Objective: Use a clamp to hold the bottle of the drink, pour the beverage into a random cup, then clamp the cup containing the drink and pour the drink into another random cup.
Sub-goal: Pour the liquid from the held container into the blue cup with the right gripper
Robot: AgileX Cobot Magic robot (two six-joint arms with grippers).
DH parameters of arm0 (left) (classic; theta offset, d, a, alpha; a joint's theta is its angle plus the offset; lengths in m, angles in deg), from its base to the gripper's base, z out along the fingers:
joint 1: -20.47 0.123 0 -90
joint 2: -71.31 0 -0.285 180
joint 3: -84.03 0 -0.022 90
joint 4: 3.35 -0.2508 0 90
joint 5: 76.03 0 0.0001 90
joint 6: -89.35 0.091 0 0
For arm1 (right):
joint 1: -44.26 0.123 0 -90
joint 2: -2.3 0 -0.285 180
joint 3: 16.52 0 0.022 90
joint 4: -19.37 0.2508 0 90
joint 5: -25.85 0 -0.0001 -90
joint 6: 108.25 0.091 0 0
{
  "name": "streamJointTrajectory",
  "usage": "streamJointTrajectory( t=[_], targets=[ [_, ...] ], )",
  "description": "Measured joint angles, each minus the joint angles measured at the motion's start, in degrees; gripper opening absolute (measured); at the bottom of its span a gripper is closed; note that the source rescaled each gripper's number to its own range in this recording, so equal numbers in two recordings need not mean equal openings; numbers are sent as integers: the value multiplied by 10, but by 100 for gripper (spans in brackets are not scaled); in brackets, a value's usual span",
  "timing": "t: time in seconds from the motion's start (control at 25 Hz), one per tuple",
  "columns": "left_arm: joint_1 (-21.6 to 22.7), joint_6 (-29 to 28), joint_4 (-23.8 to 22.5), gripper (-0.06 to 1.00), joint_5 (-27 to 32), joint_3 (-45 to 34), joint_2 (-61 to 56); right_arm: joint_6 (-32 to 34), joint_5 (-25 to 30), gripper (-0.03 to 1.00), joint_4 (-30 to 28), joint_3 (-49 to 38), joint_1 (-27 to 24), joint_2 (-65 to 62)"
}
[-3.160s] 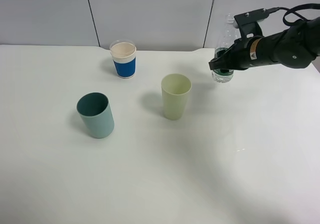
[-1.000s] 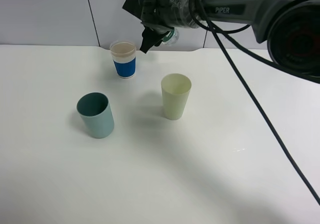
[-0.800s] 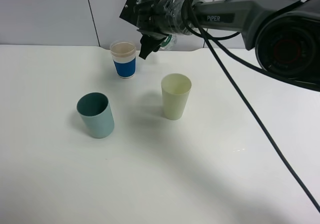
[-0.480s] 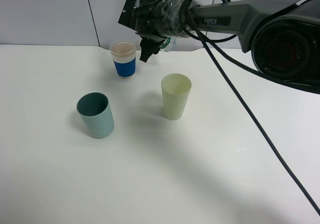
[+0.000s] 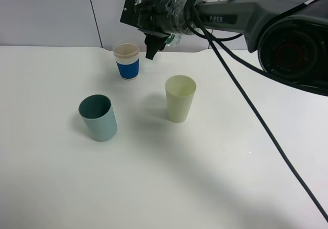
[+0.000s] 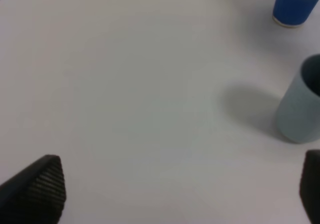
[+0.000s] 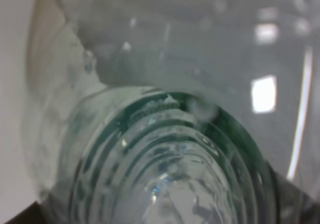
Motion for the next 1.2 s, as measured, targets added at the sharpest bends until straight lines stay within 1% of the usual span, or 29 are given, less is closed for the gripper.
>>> streamJointTrajectory(
  t=[0.2,0.44,0.52,0.88,1.0,1.2],
  targets=[
    [0,0,0,83,0,0,0,-19,0,0,-1,0,0,0],
    [0,0,0,83,0,0,0,-84,0,0,-5,0,0,0],
    [0,0,0,83,0,0,0,-96,1,0,-6,0,0,0],
    [0,0,0,83,0,0,0,-100,9,0,-26,0,0,0],
    [0,0,0,83,0,0,0,-100,18,0,-48,0,0,0],
    [0,0,0,83,0,0,0,-100,19,0,-81,0,1,0]
  ],
)
